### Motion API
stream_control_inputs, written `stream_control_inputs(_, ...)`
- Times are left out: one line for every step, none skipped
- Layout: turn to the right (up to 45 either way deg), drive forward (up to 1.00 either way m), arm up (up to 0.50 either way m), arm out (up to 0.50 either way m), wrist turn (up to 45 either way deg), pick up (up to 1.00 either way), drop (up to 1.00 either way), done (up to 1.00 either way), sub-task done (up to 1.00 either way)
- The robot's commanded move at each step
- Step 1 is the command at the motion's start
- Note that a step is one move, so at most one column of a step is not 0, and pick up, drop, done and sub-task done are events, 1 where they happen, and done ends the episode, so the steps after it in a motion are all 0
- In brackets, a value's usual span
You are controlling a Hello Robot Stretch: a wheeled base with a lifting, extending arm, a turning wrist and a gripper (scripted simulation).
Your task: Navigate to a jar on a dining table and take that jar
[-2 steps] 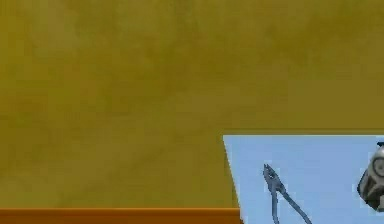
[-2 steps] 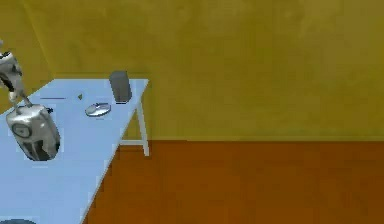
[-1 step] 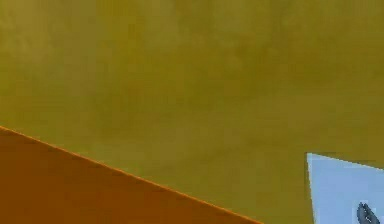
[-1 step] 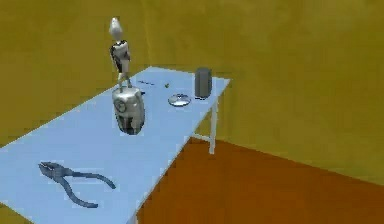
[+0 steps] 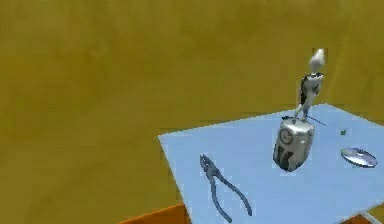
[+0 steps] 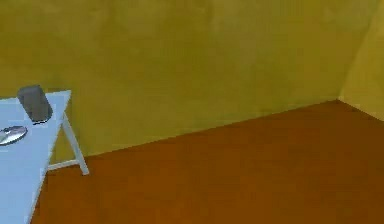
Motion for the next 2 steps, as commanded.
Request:
stream_control_inputs(45.0, 0.0, 0.0, 0.0, 0.0, 0.0, 0.0, 0.0, 0.0)
stream_control_inputs(18.0, 0.0, 0.0, 0.0, 0.0, 0.0, 0.0, 0.0, 0.0)
